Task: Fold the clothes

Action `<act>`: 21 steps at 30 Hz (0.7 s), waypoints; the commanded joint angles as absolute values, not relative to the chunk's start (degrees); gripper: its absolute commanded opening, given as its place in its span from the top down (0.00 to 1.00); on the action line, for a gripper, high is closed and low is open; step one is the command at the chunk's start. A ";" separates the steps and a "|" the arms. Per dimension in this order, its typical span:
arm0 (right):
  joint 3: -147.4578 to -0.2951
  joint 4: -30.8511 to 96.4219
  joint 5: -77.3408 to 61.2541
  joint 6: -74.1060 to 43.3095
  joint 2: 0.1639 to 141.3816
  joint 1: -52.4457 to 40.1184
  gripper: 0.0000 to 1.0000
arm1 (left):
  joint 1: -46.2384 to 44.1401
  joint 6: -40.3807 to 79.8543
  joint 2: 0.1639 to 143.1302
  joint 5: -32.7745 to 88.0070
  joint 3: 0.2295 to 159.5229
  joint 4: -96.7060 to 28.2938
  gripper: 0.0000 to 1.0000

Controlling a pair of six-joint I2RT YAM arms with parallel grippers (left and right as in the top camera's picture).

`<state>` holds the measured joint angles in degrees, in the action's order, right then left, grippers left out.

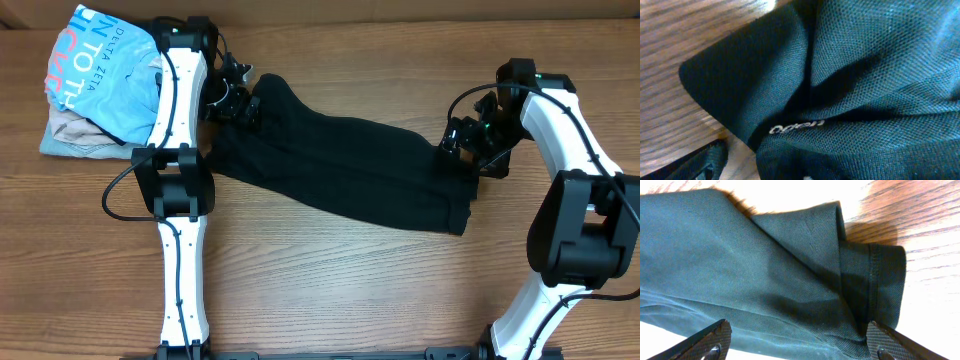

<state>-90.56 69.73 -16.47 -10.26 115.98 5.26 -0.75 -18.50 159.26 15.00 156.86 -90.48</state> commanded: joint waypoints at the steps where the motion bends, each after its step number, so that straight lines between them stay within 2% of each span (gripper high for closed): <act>1: -89.08 69.47 -14.85 -10.11 114.89 5.37 0.10 | -1.08 -19.11 159.94 15.90 160.62 -91.94 0.03; 3: -86.80 68.64 -14.17 -10.68 114.87 5.37 0.10 | -0.95 -17.85 159.54 15.59 164.57 -93.73 0.00; 10: -80.42 66.81 -10.07 -13.74 114.87 5.41 0.10 | -0.60 -11.25 156.35 12.16 177.82 -96.66 0.00; 14: -76.86 63.92 -10.11 -13.80 114.87 5.41 0.11 | -0.71 -8.67 152.62 11.86 180.07 -96.38 0.00; 18: -72.84 59.44 -10.15 -15.05 114.87 5.08 0.21 | -0.78 -7.53 148.55 11.70 180.07 -95.96 0.00; 20: -70.74 56.40 -10.15 -15.09 114.87 4.78 0.28 | -0.78 -7.20 146.80 11.60 180.07 -95.92 0.00; 21: -69.52 54.35 -10.11 -15.29 114.87 4.54 0.36 | -0.78 -7.20 145.82 11.60 180.07 -95.94 0.00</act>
